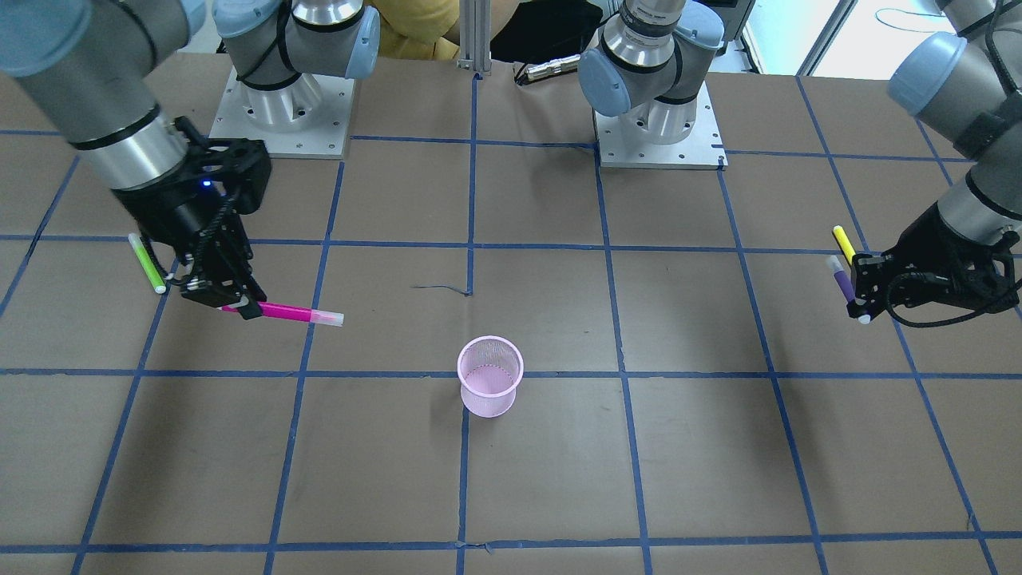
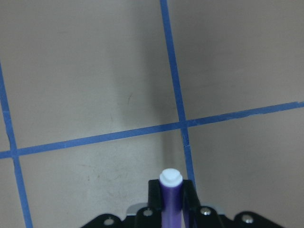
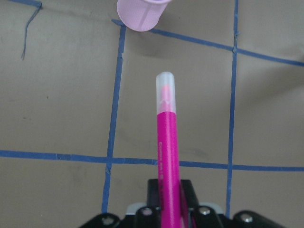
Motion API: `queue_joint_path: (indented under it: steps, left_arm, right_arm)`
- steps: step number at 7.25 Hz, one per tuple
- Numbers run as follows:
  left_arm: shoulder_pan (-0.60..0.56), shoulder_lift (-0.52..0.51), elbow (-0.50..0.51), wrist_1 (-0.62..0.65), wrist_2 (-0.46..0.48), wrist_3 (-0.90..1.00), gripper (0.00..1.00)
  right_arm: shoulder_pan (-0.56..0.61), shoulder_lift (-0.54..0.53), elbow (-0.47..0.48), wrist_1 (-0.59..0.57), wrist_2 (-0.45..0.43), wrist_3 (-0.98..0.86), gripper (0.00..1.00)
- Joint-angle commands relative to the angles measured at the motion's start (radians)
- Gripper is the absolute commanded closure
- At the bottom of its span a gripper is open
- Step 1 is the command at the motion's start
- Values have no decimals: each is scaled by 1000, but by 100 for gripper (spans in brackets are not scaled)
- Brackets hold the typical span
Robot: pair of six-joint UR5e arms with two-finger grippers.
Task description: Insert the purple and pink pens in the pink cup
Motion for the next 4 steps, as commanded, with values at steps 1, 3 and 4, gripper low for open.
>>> queue_joint_path:
  steps: [1,3,4]
  left_arm:
    - [6,2,-5,0,-12,3,98]
    - [5,11,-2,-14,-45,3,98]
    - [5,13,-1,-14,-47,3,98]
  right_arm:
    - [215,96,-57,-71,-209,172,82]
    - [430,235,-189,-59,-545,334,97]
    - [505,292,-230,-59,-623,387,99]
